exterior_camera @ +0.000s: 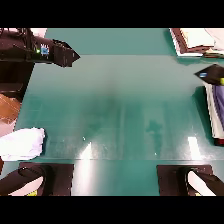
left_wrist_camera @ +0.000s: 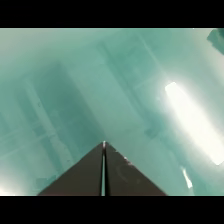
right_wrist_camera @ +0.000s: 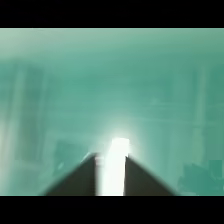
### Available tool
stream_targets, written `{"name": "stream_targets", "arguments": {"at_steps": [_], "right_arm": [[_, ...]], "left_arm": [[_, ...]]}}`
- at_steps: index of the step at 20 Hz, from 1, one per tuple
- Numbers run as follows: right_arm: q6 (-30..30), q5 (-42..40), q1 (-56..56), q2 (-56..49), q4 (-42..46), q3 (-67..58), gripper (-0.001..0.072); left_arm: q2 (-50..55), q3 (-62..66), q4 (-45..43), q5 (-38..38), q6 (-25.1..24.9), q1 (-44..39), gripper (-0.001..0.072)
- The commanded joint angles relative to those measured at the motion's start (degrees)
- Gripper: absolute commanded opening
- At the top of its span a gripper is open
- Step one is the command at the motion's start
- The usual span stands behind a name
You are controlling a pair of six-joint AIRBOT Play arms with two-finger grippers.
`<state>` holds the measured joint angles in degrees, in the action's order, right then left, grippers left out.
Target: Fold the shirts.
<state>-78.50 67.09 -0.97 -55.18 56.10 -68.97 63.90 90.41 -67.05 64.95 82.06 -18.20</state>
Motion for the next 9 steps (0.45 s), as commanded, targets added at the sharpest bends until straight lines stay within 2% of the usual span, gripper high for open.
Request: {"name": "stream_targets", "arguments": {"at_steps": [1,9], "right_arm": [[0.1,-2.9,11.5,-1.7,-0.5,-0.2,0.0018],[0.1,-2.6,12.2,-2.1,-0.6,0.1,0.0017]], "left_arm": [[0.0,0.0,0.0,0.0,0.0,0.0,0.0025],[0.0,0.0,0.0,0.0,0.0,0.0,0.0025]]}}
